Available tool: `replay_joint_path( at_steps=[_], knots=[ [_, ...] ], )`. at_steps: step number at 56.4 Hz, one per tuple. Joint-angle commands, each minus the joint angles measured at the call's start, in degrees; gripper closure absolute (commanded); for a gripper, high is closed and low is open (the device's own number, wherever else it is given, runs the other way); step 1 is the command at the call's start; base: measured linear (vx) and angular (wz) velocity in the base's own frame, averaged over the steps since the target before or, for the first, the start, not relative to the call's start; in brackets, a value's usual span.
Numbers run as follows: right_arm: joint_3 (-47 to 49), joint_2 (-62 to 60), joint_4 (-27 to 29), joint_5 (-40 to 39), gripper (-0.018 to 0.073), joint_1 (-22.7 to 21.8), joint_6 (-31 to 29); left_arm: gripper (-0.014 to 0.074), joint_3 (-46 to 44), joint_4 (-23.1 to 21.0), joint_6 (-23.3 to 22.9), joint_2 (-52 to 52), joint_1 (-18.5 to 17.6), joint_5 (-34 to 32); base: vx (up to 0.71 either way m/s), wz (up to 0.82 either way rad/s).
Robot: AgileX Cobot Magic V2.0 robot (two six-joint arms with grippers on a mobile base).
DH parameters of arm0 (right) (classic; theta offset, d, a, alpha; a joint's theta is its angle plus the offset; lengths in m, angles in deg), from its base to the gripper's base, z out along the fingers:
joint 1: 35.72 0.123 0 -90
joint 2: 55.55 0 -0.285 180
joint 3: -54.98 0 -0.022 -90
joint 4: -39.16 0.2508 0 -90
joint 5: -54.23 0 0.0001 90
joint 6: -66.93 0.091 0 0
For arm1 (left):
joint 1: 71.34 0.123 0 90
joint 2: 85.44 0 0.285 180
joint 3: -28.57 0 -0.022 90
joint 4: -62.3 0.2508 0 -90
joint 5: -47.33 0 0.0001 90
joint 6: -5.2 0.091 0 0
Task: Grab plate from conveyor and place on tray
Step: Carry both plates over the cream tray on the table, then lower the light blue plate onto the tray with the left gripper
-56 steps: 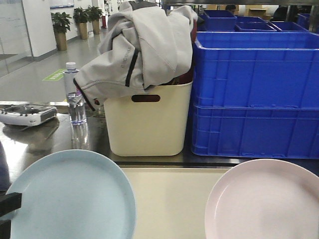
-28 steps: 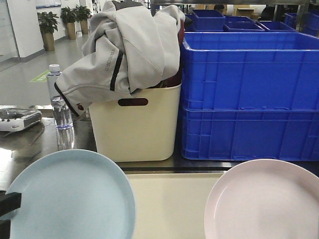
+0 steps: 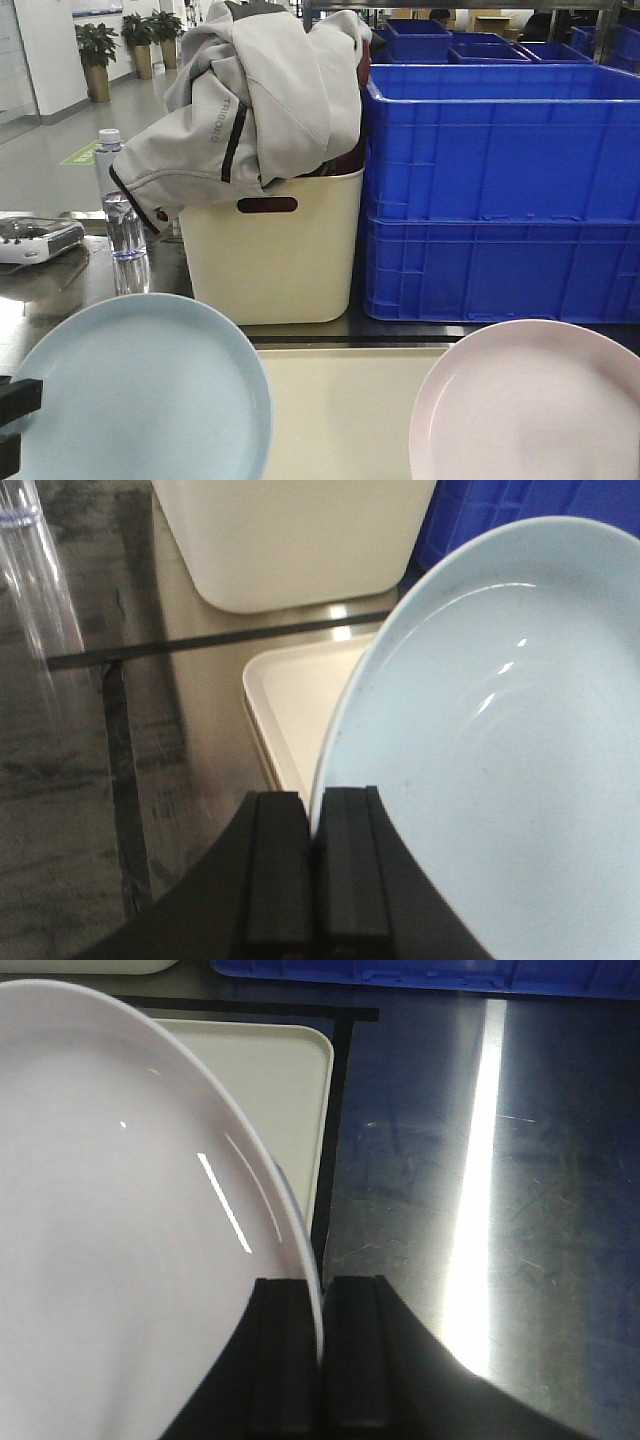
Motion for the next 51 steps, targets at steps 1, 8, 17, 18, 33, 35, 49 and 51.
replay_joint_path(
  at_steps=[1,8,17,18,33,35,49,51],
  knots=[
    [1.8,-0.2,0.0,-5.7,0.0568,-0.2,-0.4,0.0602,-1.7,-1.1,-0.4,0.6,-0.3,-7.3,0.0,0.0],
    [1.8,-0.2,0.0,-5.6,0.0568,-0.2,-0.4,0.0602,-1.7,-1.1,-0.4,0.6,-0.3,-7.9,0.0,0.0],
    [1.8,-0.1,2.1,-5.8,0.0568,-0.2,-0.4,0.0602,-1.7,-1.1,-0.4,0.6,-0.3,-6.9,0.0,0.0],
    [1.8,0.0,2.2,-6.0,0.0568,-0.2,-0.4,0.0602,-1.7,-1.1,-0.4,0.6,-0.3,-6.9,0.0,0.0],
    [2.3,-1.2,2.8,-11.5,0.0568,-0.2,3.5,0.0602,-2.1,-8.5,1.4,-5.9,-0.4,-8.1,0.0,0.0],
    [2.7,-1.4,2.8,-12.3,0.0568,-0.2,4.6,0.0602,-2.8,-10.5,3.2,-8.4,-0.4,-7.9,0.0,0.0],
    [5.9,-1.7,3.2,-13.3,0.0568,-0.2,5.8,0.0601,-14.4,-28.2,18.6,-29.0,-3.3,-6.2,0.0,0.0],
    [6.0,-1.7,3.2,-13.3,0.0568,-0.2,5.8,0.0599,-16.0,-29.3,19.6,-32.1,-3.8,-5.5,0.0,0.0]
  ],
)
